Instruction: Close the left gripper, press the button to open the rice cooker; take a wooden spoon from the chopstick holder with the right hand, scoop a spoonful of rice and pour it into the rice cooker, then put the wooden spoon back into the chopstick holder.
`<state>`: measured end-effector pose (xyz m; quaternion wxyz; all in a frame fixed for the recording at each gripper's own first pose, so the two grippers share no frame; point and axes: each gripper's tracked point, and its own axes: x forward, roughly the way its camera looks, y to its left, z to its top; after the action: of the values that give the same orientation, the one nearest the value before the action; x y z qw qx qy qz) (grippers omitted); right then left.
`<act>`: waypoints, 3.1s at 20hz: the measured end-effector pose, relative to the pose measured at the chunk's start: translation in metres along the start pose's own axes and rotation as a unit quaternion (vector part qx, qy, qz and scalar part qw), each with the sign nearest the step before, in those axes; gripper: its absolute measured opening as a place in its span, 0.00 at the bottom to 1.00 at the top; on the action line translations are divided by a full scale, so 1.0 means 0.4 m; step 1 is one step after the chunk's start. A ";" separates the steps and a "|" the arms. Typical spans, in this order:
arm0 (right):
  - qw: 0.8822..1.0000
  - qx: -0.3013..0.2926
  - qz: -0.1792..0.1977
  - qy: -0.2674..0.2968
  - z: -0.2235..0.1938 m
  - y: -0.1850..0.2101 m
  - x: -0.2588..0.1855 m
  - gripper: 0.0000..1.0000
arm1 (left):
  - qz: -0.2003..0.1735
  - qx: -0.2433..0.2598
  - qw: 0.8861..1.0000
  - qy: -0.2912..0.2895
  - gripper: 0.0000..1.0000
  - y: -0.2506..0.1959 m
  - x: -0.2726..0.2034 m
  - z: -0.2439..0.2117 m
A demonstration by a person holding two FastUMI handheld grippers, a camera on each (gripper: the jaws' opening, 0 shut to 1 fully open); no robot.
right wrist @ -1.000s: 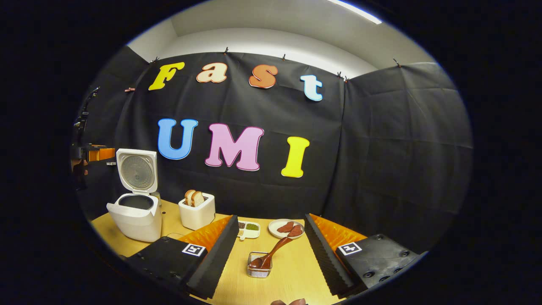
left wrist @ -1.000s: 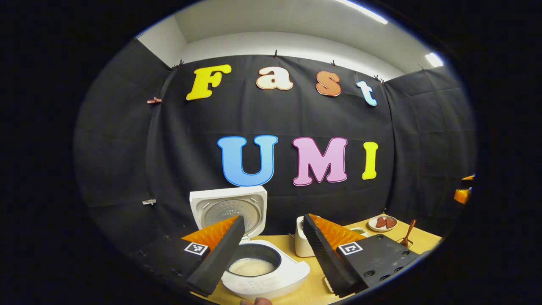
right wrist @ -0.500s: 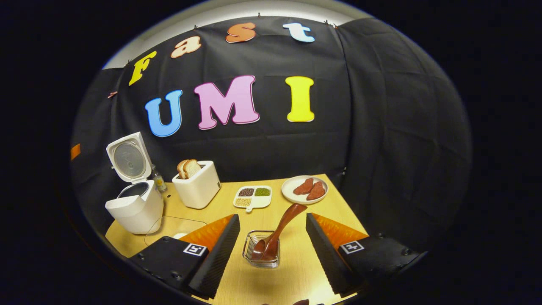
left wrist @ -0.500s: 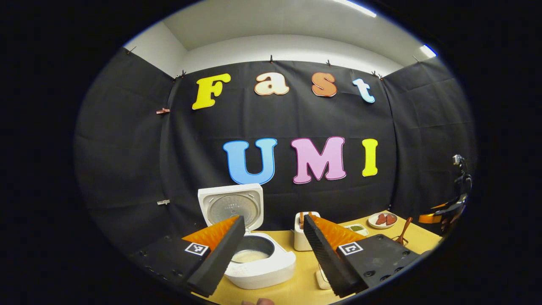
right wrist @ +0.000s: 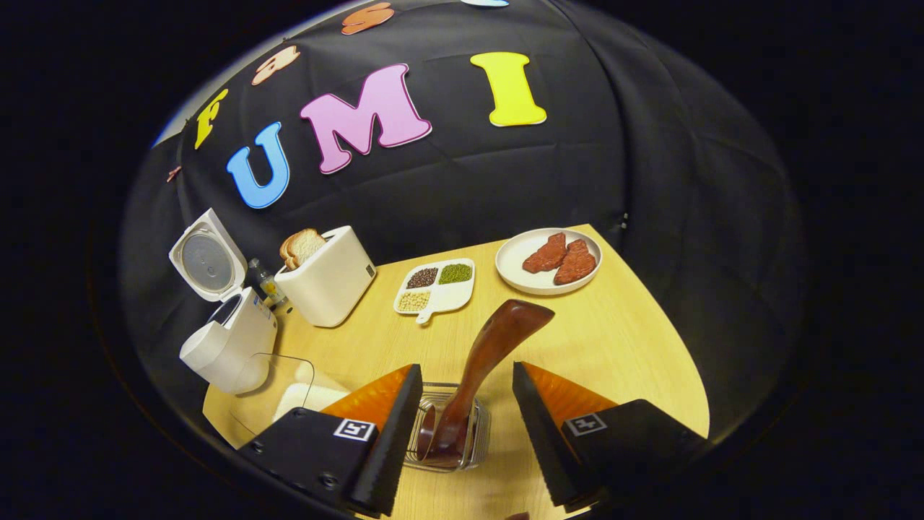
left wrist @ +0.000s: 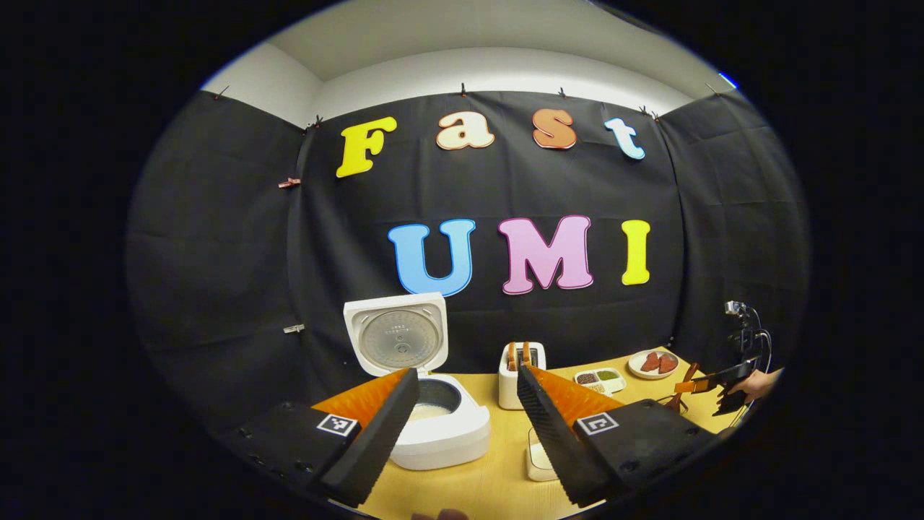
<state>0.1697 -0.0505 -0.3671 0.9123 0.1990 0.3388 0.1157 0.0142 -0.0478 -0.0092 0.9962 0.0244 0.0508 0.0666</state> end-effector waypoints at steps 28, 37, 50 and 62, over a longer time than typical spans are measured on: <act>0.992 -0.024 0.046 -0.117 0.187 0.324 -0.167 0.12 | -0.026 -0.021 0.999 0.009 0.97 0.167 -0.036 -0.059; 0.982 -0.173 0.046 -0.057 -0.035 0.608 -0.040 0.11 | -0.040 -0.048 0.998 0.010 0.97 0.253 -0.025 -0.088; 0.992 -0.125 -0.010 0.006 -0.243 0.645 0.104 0.12 | -0.036 -0.049 0.998 0.021 0.97 0.311 0.010 -0.120; 0.975 0.212 0.062 0.032 -0.280 0.683 0.110 0.12 | -0.017 -0.046 0.998 0.027 0.97 0.354 0.004 -0.135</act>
<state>0.1070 0.2411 -0.3491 0.8289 0.4049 0.3718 0.1039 -0.0083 0.0946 -0.0552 0.9955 -0.0244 0.0746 0.0525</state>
